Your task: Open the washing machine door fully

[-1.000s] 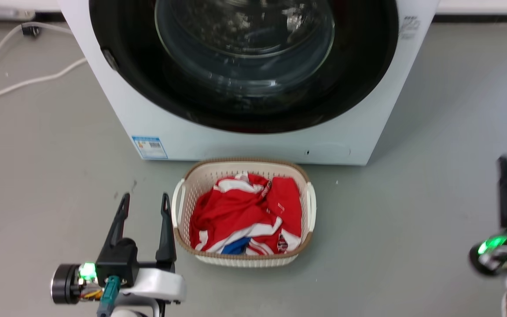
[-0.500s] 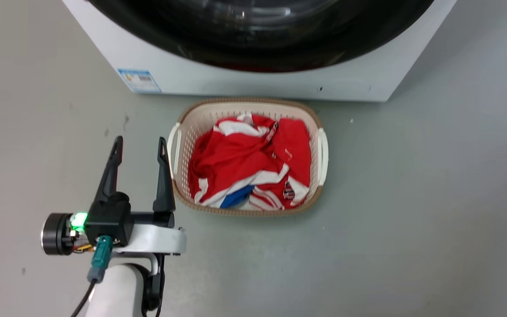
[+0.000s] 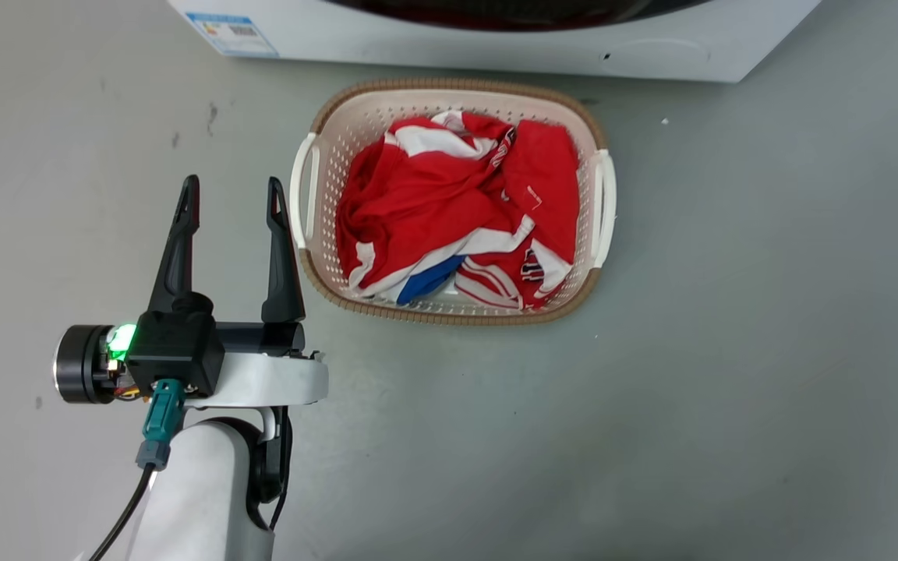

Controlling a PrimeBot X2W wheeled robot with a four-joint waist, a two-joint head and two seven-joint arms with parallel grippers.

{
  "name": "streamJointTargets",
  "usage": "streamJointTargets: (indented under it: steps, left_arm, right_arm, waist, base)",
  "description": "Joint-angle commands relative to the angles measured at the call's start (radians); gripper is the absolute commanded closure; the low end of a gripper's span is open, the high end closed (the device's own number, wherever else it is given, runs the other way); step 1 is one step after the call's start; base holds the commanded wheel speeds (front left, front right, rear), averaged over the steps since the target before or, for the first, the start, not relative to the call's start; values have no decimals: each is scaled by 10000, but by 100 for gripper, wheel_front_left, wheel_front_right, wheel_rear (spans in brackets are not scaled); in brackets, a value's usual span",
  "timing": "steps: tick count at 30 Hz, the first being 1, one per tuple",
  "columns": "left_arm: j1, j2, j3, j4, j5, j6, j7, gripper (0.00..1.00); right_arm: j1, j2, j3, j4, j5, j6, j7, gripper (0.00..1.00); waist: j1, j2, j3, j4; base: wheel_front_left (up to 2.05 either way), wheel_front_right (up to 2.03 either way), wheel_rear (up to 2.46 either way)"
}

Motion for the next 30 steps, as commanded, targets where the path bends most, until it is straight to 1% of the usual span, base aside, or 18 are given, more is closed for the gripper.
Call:
streamJointTargets:
  steps: [1, 7, 12, 14, 23, 30]
  left_arm:
    - [-131, -2, 1, -38, -18, 17, -28, 0]
    - [-318, -13, -37, -71, -49, 15, -28, 0]
    - [-424, -18, -35, -38, -58, -10, -28, 0]
    - [-419, -20, -7, -26, -61, -5, -28, 0]
    - [-448, -23, 32, 95, -31, -54, -28, 0]
    - [-132, -21, 143, 189, -18, -81, -28, 0]
  right_arm:
    - [-247, -54, 112, 92, -78, 2, 96, 100]
    - [-1146, 6, 746, 443, -489, 0, 615, 100]
    - [-1251, 13, 1299, 560, -824, 2, 1075, 100]
    - [-1257, 96, 1372, 586, -780, 2, 1211, 100]
    - [-693, 196, 1944, 171, -784, 13, 2095, 100]
    - [274, 274, 2366, -745, -672, 22, 2662, 100]
  waist:
    - [-3, 0, 195, 101]
    - [-3, 0, 520, 183]
    - [-3, 0, 605, 203]
    - [-3, 0, 610, 166]
    - [-3, 0, 486, 1]
    - [-3, 0, -13, -150]
  base:
    - [0, 0, 0]
    - [0, 0, 0]
    - [0, 0, 0]
    - [0, 0, 0]
    - [0, 0, 0]
    - [0, 0, 0]
